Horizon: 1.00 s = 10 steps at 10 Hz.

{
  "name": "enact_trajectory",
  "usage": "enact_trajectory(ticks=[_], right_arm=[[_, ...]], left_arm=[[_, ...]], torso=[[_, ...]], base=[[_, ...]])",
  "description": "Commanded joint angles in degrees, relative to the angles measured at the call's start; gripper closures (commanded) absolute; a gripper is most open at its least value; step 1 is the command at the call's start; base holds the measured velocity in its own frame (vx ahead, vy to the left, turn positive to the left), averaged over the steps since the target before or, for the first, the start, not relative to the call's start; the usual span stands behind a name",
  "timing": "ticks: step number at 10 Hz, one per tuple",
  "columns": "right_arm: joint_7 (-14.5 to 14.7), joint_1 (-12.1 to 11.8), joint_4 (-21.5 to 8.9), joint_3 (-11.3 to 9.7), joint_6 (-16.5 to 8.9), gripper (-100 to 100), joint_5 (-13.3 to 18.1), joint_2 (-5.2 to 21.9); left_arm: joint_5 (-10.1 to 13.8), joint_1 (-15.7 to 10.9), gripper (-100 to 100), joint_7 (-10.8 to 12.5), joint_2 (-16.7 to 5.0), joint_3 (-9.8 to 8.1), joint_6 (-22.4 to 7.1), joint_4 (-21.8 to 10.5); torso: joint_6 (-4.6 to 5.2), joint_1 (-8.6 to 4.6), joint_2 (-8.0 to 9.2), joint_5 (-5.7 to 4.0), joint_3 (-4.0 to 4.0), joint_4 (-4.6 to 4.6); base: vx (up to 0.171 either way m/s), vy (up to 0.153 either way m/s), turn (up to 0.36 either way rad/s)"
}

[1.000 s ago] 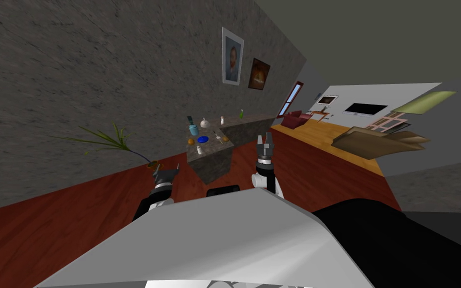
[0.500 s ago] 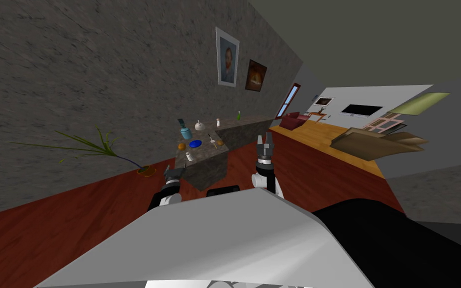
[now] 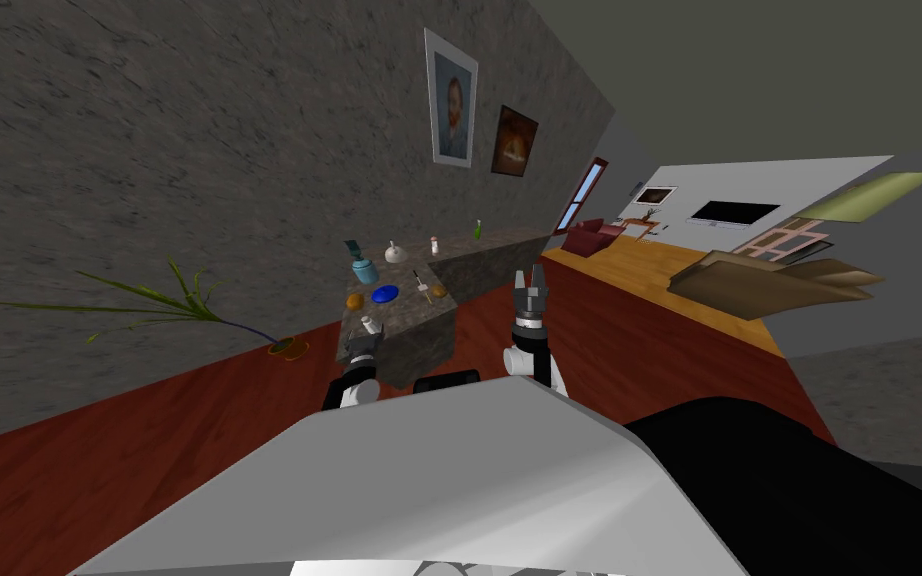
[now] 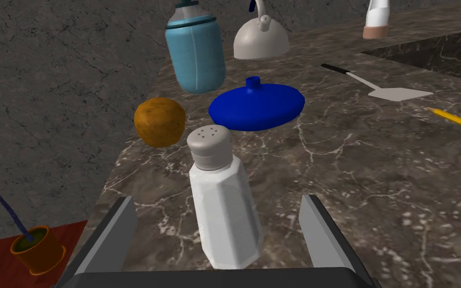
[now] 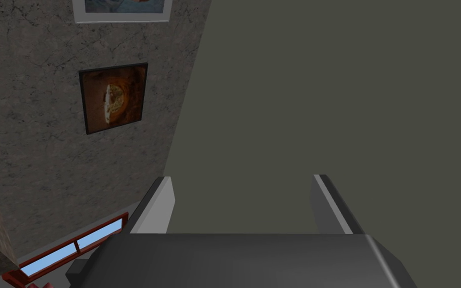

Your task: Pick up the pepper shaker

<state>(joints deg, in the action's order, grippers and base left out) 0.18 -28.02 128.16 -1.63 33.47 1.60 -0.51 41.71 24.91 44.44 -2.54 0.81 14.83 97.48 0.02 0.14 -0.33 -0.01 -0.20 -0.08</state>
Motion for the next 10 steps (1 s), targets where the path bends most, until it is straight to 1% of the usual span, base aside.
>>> enact_trajectory(ticks=[1,2,3,4,5,6,7,9,10], right_arm=[[0.0,0.0,0.0,0.0,0.0,0,0.0,0.0],[0.0,0.0,0.0,0.0,0.0,0,0.0,0.0],[0.0,0.0,0.0,0.0,0.0,0,0.0,0.0],[0.0,0.0,0.0,0.0,0.0,0,0.0,0.0],[0.0,0.0,0.0,0.0,0.0,0,0.0,0.0],[0.0,0.0,0.0,0.0,0.0,0,0.0,0.0],[0.0,0.0,0.0,0.0,0.0,0,0.0,0.0],[0.0,0.0,0.0,0.0,0.0,0,0.0,0.0],[0.0,0.0,0.0,0.0,0.0,0,0.0,0.0]], left_arm=[[0.2,-0.4,-100,0.0,2.7,-0.04,0.0,-0.4],[0.3,-0.4,-100,0.0,4.3,-0.13,0.1,-0.5],[0.3,-0.5,-100,0.0,5.2,-0.2,0.1,-0.5],[0.3,-0.4,-100,-0.1,4.6,-0.23,-0.1,-0.3],[0.3,-0.4,0,-0.1,4.7,-0.26,-0.2,-0.2],[3.1,-3.2,-100,-3.0,4.2,-3.12,-3.0,-3.1],[4.5,-4.1,-100,-4.5,4.2,-4.1,-3.7,-3.7],[7.6,-4.1,-100,-7.8,4.2,-4.1,-3.7,-3.7],[7.6,-4.1,-100,-8.4,4.2,-4.1,-3.7,-3.7]], torso=[[0.0,0.0,0.0,0.0,0.0,0.0],[0.0,0.02,0.07,0.01,0.04,0.01],[0.0,0.02,0.11,0.01,0.06,0.02],[0.0,0.03,0.15,0.01,0.09,0.03],[0.0,-0.04,0.21,-0.01,0.12,0.04],[0.0,-0.1,0.24,-0.02,0.14,0.05],[0.0,-0.27,0.34,-0.05,0.19,0.07],[0.0,-0.27,0.33,-0.06,0.19,0.07],[0.0,-0.19,0.27,-0.04,0.16,0.06]], base=[[0.039,0.048,0.009],[0.032,0.045,0.018],[0.021,0.047,0.013],[0.008,0.02,-0.002],[0.0,0.0,0.0],[-0.035,-0.048,0.042],[-0.041,-0.064,0.035],[-0.005,-0.024,0.001],[0.007,0.002,-0.002]])
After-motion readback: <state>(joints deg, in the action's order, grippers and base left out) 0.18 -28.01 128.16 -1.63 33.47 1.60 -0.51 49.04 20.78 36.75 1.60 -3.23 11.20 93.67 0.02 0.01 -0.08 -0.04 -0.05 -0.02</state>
